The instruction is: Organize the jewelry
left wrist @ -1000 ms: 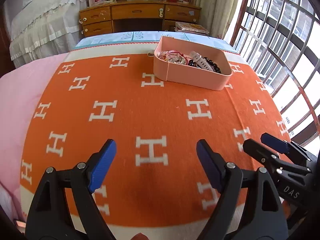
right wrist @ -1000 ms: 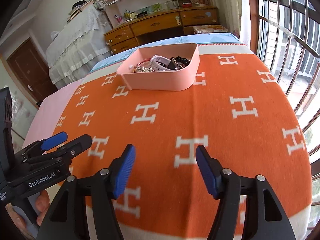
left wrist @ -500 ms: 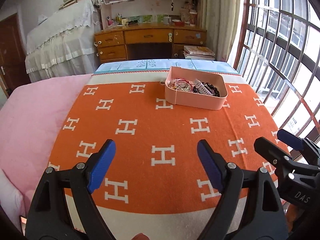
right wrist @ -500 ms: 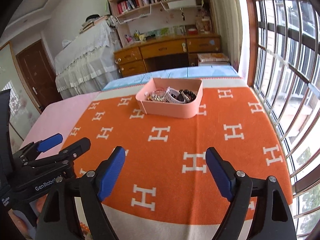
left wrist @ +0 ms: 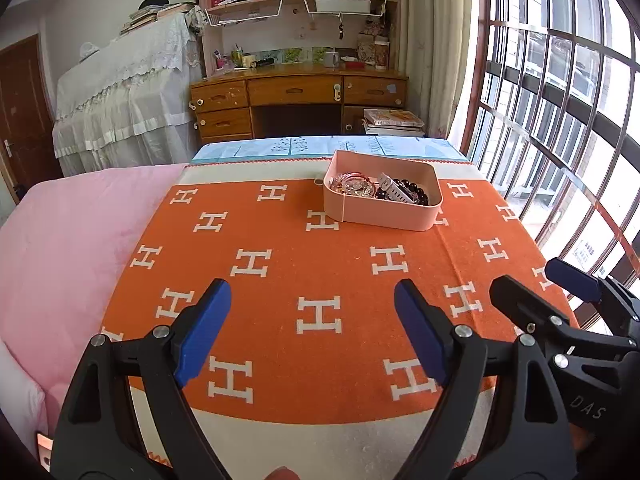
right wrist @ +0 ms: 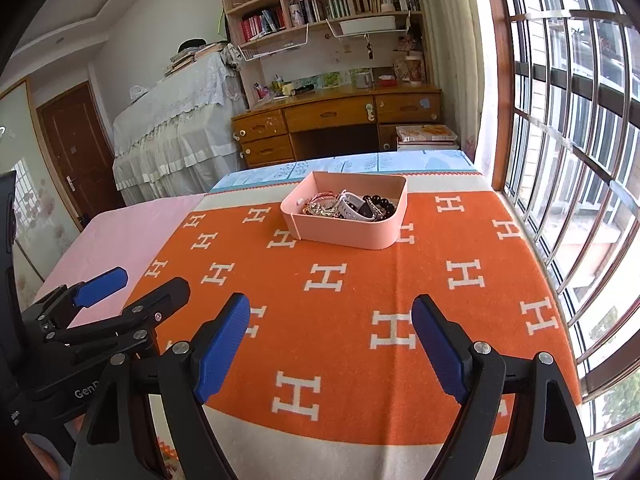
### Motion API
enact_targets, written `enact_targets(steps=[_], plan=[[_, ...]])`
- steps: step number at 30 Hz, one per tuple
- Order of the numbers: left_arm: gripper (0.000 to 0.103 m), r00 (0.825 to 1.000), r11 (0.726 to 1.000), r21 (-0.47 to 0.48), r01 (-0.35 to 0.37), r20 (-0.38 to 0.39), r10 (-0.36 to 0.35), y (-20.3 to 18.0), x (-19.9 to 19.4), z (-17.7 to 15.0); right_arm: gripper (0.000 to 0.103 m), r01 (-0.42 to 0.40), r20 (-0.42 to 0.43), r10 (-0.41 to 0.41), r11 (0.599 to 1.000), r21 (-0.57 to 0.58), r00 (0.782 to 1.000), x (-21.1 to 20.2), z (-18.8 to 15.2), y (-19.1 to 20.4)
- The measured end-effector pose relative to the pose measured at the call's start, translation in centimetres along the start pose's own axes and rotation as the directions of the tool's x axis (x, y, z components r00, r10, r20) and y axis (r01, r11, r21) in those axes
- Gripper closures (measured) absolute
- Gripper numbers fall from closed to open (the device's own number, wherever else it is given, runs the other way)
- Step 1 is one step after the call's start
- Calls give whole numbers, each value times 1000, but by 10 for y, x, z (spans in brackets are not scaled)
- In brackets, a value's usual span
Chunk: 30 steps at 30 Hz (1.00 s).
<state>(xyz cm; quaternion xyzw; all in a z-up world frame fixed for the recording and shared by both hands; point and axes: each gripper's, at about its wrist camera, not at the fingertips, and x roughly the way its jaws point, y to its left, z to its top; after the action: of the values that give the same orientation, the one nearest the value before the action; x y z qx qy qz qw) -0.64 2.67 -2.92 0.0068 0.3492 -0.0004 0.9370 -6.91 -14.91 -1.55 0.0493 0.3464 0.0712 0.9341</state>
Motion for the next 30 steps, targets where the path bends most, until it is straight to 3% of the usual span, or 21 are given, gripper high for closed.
enact_targets(steps=[30], plan=[[21, 1000, 1000, -5, -7, -4, 7, 1, 0, -4, 19, 3, 2, -3, 1000, 5, 1000, -1, -2, -1]])
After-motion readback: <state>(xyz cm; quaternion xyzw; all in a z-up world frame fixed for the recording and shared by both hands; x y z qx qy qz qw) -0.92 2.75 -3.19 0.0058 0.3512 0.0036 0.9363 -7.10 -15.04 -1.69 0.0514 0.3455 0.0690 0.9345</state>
